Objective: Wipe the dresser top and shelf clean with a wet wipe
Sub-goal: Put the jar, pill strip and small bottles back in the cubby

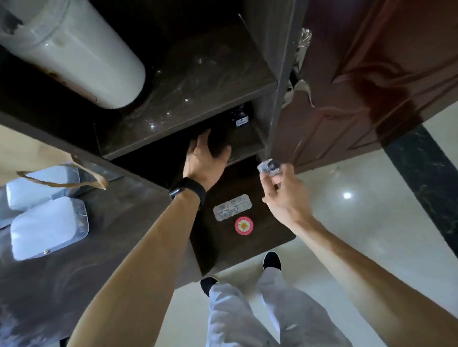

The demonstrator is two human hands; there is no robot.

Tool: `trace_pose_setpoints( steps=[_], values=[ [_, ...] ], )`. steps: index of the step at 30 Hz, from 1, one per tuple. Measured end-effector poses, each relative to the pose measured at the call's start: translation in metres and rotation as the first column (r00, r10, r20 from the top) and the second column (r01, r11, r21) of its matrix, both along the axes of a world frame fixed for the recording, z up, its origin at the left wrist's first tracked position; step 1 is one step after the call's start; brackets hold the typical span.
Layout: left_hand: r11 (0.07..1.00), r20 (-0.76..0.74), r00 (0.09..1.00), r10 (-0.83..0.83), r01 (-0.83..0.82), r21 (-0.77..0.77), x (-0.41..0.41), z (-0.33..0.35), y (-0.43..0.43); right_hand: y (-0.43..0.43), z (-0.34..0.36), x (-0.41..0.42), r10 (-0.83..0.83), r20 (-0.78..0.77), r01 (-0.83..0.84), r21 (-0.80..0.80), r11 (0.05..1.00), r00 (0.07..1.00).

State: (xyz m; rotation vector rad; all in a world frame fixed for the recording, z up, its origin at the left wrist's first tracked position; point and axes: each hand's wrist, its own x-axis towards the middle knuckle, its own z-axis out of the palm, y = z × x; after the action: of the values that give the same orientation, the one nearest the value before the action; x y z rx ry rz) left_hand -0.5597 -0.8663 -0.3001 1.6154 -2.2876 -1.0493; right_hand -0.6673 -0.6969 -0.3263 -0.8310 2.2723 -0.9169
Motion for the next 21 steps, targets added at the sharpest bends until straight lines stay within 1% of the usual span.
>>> trace_pose_setpoints(
  steps=[2,5,8,11,13,15,18,21],
  values=[
    [0.999,-0.066,0.997,0.028,-0.027,0.022,-0.027,-0.003,-0.012,0.031,0.003,0.003,-0.045,0.078,0.048,-0.042,0.998,0.996],
    [0.998,-0.113,0.991,0.068,-0.066,0.021,-0.060,-0.012,-0.023,0.068,0.015,0.008,-0.060,0.103,0.068,-0.075,0.995,0.993],
    [0.990,-0.125,0.983,0.136,-0.140,-0.026,-0.076,-0.025,-0.029,0.090,0.025,0.008,-0.116,0.170,0.135,-0.102,0.986,0.979],
    [0.979,-0.177,0.968,0.178,-0.192,-0.070,-0.077,-0.036,-0.031,0.100,0.026,0.005,-0.165,0.186,0.187,-0.110,0.976,0.969],
    [0.983,-0.195,0.970,0.144,-0.163,-0.085,-0.074,-0.039,-0.029,0.102,0.026,0.004,-0.180,0.194,0.202,-0.097,0.975,0.964],
    [0.988,-0.174,0.979,0.104,-0.121,-0.091,-0.073,-0.039,-0.026,0.101,0.027,0.003,-0.182,0.199,0.204,-0.096,0.974,0.963],
    [0.991,-0.141,0.987,0.074,-0.088,-0.100,-0.070,-0.036,-0.020,0.098,0.030,0.005,-0.150,0.175,0.169,-0.099,0.981,0.973],
    [0.994,-0.144,0.989,0.028,-0.042,-0.096,-0.062,-0.029,-0.010,0.094,0.037,0.008,-0.093,0.141,0.107,-0.097,0.989,0.986]
  ],
)
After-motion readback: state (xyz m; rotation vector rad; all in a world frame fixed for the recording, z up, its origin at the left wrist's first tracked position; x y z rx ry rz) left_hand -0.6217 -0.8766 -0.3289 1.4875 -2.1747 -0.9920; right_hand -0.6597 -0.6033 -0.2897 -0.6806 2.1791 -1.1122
